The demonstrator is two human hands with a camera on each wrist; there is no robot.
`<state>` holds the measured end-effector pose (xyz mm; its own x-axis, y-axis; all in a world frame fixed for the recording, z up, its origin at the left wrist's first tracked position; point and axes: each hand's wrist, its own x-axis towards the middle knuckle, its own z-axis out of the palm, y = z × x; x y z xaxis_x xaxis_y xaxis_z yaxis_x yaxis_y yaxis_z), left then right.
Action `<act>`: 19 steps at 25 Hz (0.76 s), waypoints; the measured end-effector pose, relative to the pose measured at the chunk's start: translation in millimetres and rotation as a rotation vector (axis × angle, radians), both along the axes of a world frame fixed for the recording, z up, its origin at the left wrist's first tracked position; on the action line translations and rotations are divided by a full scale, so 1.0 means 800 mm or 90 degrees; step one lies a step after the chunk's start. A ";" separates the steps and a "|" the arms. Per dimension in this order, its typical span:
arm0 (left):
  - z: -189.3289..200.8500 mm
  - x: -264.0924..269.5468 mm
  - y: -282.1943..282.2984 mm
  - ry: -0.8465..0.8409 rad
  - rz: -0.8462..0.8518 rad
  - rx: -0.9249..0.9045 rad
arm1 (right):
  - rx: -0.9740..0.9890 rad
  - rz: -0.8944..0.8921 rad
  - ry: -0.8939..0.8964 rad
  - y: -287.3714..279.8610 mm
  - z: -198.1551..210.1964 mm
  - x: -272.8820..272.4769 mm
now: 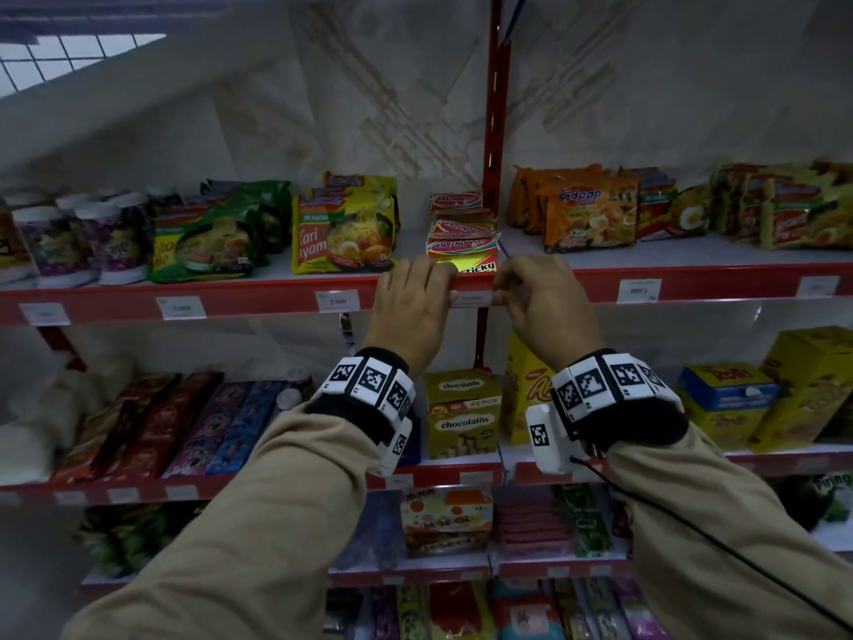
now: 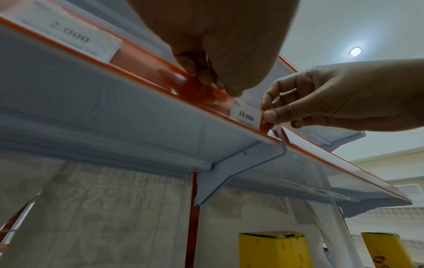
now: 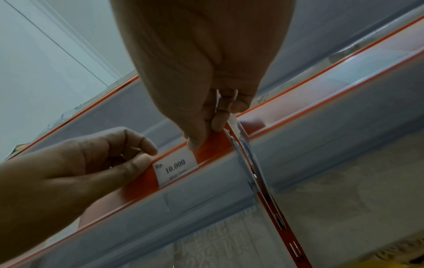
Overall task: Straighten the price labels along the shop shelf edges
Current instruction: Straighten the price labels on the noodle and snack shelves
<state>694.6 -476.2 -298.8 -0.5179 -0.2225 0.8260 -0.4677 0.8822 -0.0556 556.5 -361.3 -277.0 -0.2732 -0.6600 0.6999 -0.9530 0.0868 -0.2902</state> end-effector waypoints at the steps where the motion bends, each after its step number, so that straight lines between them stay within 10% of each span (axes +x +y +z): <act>1: 0.000 0.000 0.000 0.008 -0.006 0.007 | -0.009 -0.006 0.004 -0.001 -0.002 0.000; 19: -0.001 -0.053 0.074 -0.007 0.050 0.117 | -0.018 -0.021 0.038 0.049 0.001 -0.071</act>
